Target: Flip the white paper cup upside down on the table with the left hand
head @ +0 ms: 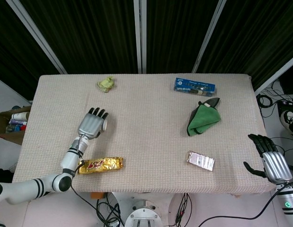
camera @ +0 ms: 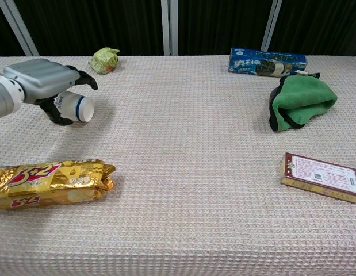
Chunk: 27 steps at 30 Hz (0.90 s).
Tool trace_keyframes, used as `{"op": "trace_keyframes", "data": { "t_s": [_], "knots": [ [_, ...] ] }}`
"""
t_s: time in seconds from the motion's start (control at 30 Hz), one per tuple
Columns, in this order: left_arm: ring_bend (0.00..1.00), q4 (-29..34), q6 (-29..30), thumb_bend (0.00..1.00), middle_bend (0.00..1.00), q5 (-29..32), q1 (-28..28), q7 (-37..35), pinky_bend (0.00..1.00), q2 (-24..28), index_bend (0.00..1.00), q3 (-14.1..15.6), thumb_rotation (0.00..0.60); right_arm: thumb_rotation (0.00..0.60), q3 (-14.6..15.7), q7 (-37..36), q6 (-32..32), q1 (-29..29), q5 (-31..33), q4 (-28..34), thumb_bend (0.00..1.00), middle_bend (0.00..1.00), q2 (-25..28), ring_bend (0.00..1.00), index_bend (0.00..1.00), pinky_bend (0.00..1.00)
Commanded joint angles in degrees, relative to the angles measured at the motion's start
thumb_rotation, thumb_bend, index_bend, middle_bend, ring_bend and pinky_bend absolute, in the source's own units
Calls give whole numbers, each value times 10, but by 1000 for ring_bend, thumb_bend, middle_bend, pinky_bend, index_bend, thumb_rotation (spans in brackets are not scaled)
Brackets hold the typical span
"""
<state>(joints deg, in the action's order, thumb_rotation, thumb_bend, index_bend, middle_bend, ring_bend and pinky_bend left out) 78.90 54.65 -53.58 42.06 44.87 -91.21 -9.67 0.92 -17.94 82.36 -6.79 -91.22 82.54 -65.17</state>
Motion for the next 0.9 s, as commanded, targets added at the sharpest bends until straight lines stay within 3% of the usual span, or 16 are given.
{"op": "trace_keyframes", "data": {
  "t_s": [0.03, 0.3, 0.5, 0.6, 0.9],
  "knots": [
    [98, -23, 19, 242, 144, 76, 30, 81, 156, -35, 236, 2, 600, 600, 0, -2, 0, 1, 1, -2, 214, 120, -1, 30, 97, 91],
    [123, -29, 34, 250, 235, 105, 35, 77, 160, -45, 330, -4, 600, 600, 0, -4, -5, -1, 1, -5, 214, 120, -3, 30, 97, 91],
    [301, -55, 38, 366, 457, 86, 34, 30, 182, -53, 468, -8, 600, 600, 0, -1, -3, 1, 2, -2, 214, 120, -1, 30, 96, 90],
    [328, -47, 27, 374, 481, 65, 18, -62, 205, -47, 484, -26, 600, 600, -1, -1, -2, 3, 3, -1, 214, 120, 0, 30, 96, 91],
    [291, -76, 18, 369, 459, -66, -53, -508, 183, -68, 477, -85, 600, 600, -1, 5, -6, 0, 1, 2, 214, 120, -1, 30, 96, 91]
  ]
}}
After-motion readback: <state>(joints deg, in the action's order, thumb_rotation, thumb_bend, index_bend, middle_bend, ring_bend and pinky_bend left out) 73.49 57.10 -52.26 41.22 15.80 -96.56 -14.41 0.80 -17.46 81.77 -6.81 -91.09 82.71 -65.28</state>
